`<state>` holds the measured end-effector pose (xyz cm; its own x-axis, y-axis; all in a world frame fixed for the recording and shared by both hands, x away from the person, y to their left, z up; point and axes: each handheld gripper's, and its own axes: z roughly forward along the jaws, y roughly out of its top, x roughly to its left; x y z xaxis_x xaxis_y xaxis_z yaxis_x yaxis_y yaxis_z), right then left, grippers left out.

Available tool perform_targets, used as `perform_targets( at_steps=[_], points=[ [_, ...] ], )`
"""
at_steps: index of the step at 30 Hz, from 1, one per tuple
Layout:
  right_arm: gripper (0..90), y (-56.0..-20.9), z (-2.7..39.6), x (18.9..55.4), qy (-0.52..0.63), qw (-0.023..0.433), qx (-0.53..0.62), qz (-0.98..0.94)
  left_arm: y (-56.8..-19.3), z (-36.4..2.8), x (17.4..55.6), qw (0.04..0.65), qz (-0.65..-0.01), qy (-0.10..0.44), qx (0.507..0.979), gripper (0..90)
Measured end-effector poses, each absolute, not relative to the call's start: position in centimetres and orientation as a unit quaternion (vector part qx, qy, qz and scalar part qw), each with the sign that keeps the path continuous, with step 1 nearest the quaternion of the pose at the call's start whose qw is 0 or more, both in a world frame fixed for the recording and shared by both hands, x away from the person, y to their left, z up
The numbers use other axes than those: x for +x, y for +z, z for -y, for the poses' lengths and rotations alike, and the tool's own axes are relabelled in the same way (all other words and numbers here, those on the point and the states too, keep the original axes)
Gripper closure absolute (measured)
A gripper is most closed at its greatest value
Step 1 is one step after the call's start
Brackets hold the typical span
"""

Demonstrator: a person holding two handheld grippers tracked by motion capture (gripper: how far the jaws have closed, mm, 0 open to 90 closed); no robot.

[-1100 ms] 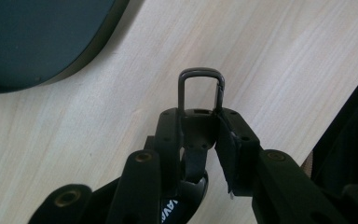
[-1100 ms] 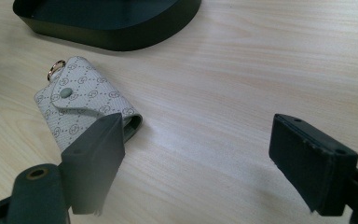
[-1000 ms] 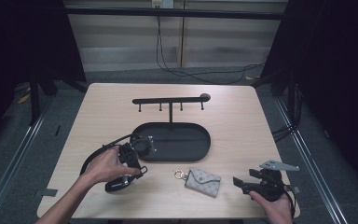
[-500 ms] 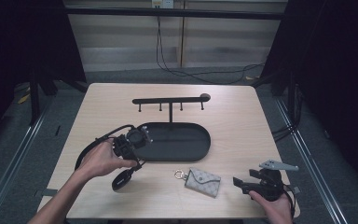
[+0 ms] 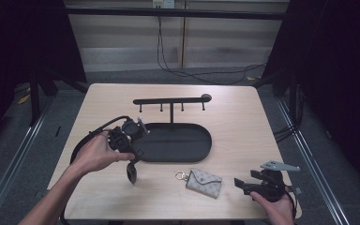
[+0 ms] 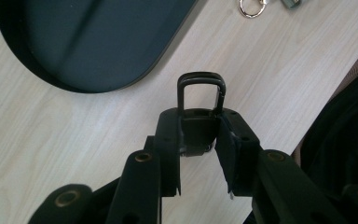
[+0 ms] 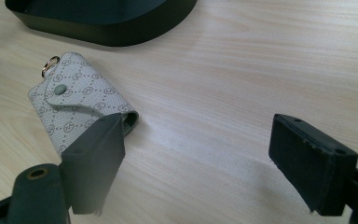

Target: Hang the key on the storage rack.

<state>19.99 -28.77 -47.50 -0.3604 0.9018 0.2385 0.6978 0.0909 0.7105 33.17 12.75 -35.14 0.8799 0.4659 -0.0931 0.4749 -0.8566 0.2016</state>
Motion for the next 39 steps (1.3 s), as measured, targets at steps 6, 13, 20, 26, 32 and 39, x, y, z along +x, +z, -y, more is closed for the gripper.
perform_targets(
  at_steps=[6,13,20,26,32,39],
  points=[
    [18.4,-47.5,28.8,20.0,0.39,0.13,0.551,-0.726,-34.5,-12.8,33.2,0.112,-0.248,-0.01,0.962,70.8],
    [18.3,-47.5,28.8,20.0,0.389,0.131,0.552,-0.726,-33.7,-13.0,33.5,0.115,-0.255,-0.003,0.96,70.8],
    [18.3,-47.6,28.8,20.1,0.388,0.128,0.553,-0.726,-32.5,-13.3,34.1,0.114,-0.271,0.013,0.956,70.8],
    [18.3,-47.6,28.9,20.1,0.389,0.128,0.553,-0.725,-31.9,-13.2,34.7,0.114,-0.281,0.01,0.953,70.8],
    [18.4,-47.6,28.9,20.0,0.388,0.128,0.554,-0.725,-31.5,-12.8,35.5,0.101,-0.29,0.007,0.952,70.8],
    [18.4,-47.6,28.9,20.1,0.388,0.127,0.554,-0.726,-30.5,-12.6,36.4,0.09,-0.299,0.003,0.95,70.7]
  ],
)
